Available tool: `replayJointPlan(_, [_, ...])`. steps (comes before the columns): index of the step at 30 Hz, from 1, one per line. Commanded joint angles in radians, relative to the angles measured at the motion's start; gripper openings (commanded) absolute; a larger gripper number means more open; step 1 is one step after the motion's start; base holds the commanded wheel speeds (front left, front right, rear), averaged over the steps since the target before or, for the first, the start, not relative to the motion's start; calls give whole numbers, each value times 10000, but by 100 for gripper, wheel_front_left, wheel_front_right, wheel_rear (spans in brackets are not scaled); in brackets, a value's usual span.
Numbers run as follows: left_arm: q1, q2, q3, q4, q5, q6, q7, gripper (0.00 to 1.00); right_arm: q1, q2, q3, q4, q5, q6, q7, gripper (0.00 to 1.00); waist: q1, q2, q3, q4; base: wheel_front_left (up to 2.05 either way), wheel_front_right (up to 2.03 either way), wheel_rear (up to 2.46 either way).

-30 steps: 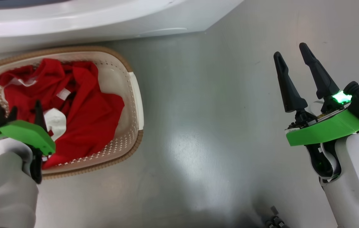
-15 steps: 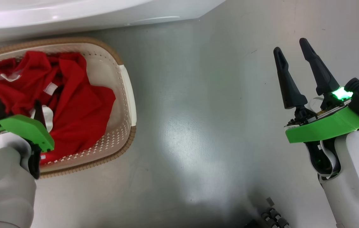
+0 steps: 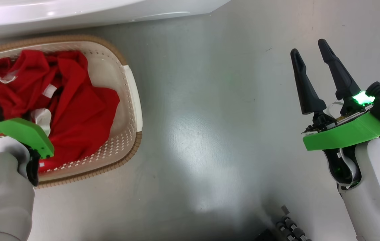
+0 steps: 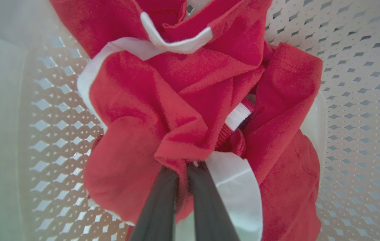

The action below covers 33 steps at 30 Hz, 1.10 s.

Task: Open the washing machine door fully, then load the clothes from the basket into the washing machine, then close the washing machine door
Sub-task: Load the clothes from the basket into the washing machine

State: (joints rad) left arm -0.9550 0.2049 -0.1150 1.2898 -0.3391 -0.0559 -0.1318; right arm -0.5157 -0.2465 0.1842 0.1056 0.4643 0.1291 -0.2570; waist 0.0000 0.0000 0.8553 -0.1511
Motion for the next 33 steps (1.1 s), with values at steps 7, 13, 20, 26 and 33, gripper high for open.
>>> replayJointPlan(7, [243, 373, 37, -4, -155, -45, -158, 0, 170, 26, 185, -99, -129, 16, -48, 100, 0, 0, -242, 29, 0, 0, 0])
replayJointPlan(13, [468, 259, -13, -1, -246, -157, -599, 0, 215, 50, 194, -53, -95, 16, -48, 100, 0, 0, -637, 62, 0, 0, 0])
replayJointPlan(20, [775, 159, -49, -9, -344, -302, -1002, 0, 341, 53, 192, 27, -68, 16, -48, 100, 0, 0, -1048, 152, 0, 0, 0])
replayJointPlan(26, [1173, 121, -49, -251, -443, -458, -1244, 0, 440, 81, 200, 83, -18, 16, -48, 100, 0, 0, -1503, 254, 0, 0, 0])
replayJointPlan(33, [1782, 86, 45, -1300, -465, -554, -1295, 0, 601, 88, 242, 212, 28, 16, -48, 100, 0, 0, -2131, 386, 0, 0, 0])
